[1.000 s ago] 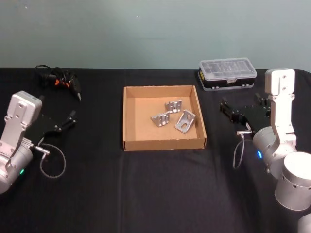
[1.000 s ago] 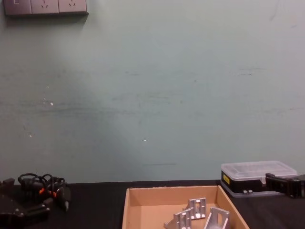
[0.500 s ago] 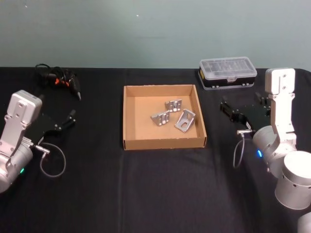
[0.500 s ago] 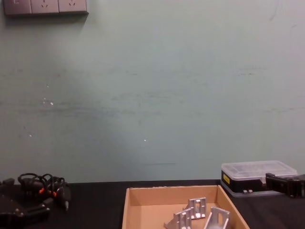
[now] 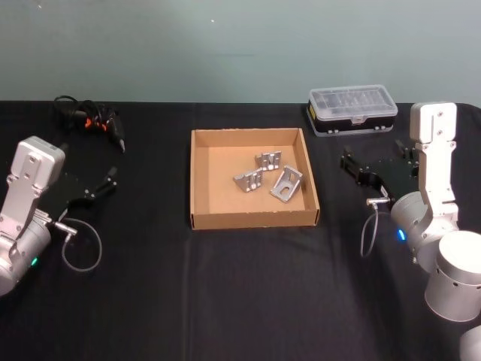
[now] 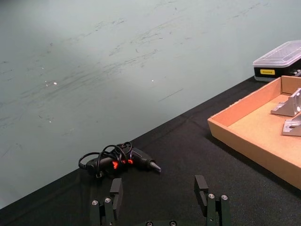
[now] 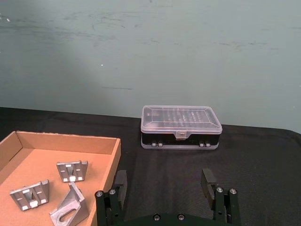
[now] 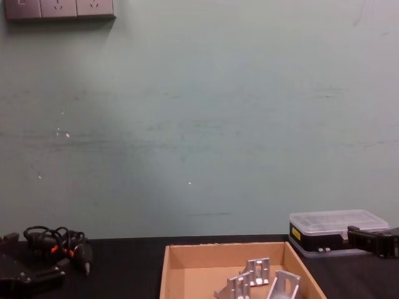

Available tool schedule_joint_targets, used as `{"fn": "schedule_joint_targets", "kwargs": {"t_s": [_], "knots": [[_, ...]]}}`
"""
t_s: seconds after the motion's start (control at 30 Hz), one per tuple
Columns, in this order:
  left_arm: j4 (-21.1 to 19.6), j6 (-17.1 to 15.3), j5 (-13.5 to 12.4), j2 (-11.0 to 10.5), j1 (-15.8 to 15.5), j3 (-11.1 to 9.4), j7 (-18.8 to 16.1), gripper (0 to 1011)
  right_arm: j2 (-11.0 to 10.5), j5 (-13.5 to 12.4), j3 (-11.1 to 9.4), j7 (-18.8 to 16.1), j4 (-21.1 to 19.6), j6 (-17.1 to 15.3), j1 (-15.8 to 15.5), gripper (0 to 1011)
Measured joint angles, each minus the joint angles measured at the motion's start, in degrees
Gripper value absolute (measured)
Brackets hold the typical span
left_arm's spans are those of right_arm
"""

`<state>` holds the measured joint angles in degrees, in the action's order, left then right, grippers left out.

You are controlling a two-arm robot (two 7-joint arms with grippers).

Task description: Use one hand to pick up the angle iron from the table and place it into the box.

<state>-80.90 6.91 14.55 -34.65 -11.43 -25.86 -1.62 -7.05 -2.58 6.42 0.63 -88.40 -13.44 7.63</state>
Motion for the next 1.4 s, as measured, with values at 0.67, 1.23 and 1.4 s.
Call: {"fn": "schedule_joint_targets", "kwargs": {"t_s": [0.67, 1.23, 1.4], "knots": [[0.0, 0.0, 0.0, 0.0, 0.0, 0.0, 0.0, 1000, 0.0, 0.0, 0.0, 0.0, 0.0, 0.0, 0.0, 1000], [0.0, 0.0, 0.0, 0.0, 0.0, 0.0, 0.0, 1000, 0.0, 0.0, 0.0, 0.0, 0.0, 0.0, 0.0, 1000], [0.0, 0.0, 0.0, 0.0, 0.0, 0.0, 0.0, 1000, 0.0, 0.0, 0.0, 0.0, 0.0, 0.0, 0.0, 1000]]}}
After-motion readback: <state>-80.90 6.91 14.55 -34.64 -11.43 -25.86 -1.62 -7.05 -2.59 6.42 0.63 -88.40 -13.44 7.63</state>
